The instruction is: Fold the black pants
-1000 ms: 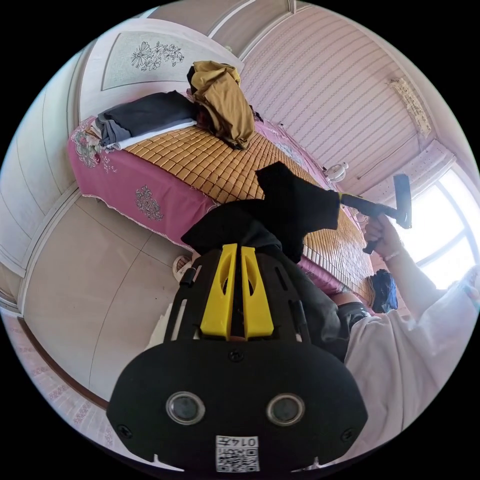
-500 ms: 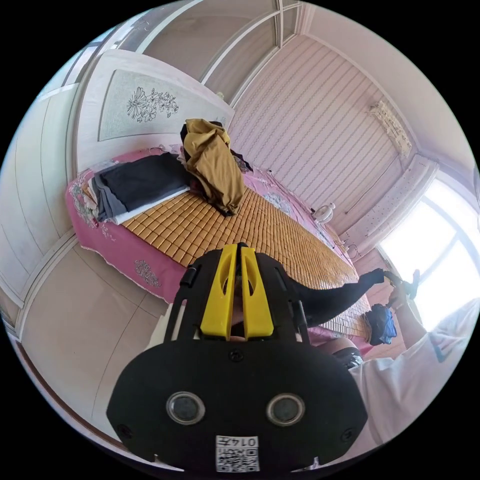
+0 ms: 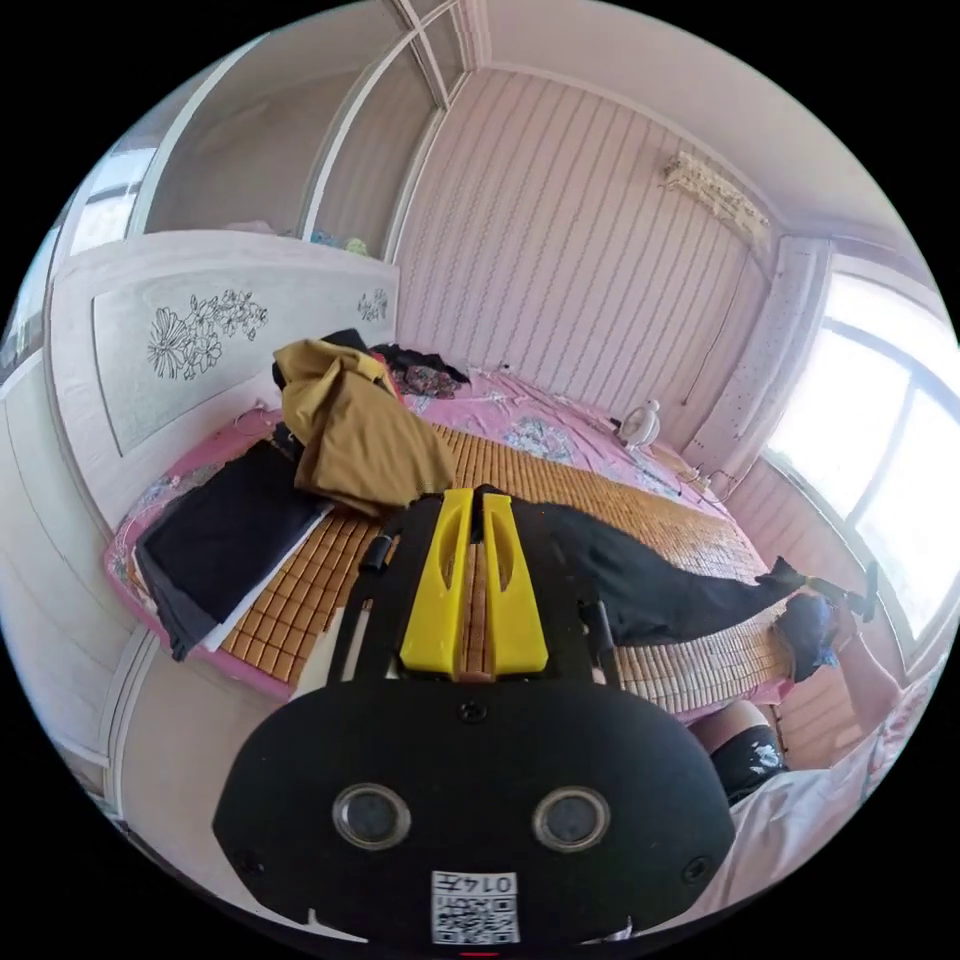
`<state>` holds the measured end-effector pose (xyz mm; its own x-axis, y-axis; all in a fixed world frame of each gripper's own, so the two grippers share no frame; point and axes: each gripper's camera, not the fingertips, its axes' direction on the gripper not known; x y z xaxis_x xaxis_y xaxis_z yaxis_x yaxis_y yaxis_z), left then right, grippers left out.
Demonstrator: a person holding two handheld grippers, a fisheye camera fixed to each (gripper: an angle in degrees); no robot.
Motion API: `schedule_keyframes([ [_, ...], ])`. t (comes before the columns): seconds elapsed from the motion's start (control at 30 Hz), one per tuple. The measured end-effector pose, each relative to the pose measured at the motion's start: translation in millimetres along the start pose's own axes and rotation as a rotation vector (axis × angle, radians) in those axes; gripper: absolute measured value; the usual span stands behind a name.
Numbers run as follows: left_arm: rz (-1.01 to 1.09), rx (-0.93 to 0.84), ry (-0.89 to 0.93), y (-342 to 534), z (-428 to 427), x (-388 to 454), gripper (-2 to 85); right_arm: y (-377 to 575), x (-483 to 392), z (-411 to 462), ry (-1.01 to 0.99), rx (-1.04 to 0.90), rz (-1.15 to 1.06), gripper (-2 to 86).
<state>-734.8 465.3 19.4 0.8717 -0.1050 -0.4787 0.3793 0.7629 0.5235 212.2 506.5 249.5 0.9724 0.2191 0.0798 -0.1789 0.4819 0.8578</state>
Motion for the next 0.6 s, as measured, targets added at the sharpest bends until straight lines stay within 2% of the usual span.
schedule_keyframes([
  [0.07,-0.054,-0.106,-0.05,16.3,36.3,-16.1,-0.7,14.4,22.7,0.4,0.033,-0.021,0.026,-0.2],
  [0.13,-0.241,-0.293,-0.003,46.5,86.2,-49.2,-0.8,33.4,45.3,0.2,0.081,-0.009,0.088,-0.2],
  [0.2,-0.394,-0.404,0.014,70.0,112.3,-70.7,-0.9,56.5,71.0,8.9,0.073,-0.073,0.151,-0.1],
  [0.27,-0.534,-0.423,0.021,88.6,122.3,-85.5,-1.0,71.1,83.4,19.2,0.058,-0.146,0.172,-0.1],
  [0.33,-0.654,-0.344,0.082,98.4,121.5,-94.9,-1.0,82.5,90.3,30.0,0.058,-0.221,0.167,0.0],
  [0.4,-0.656,-0.305,0.084,93.2,120.6,-94.9,-0.9,90.8,94.8,43.1,0.062,-0.304,0.143,0.1],
  [0.6,-0.468,-0.313,0.013,43.6,141.2,-71.3,-0.1,84.5,92.0,70.6,0.022,-0.385,0.065,0.9],
])
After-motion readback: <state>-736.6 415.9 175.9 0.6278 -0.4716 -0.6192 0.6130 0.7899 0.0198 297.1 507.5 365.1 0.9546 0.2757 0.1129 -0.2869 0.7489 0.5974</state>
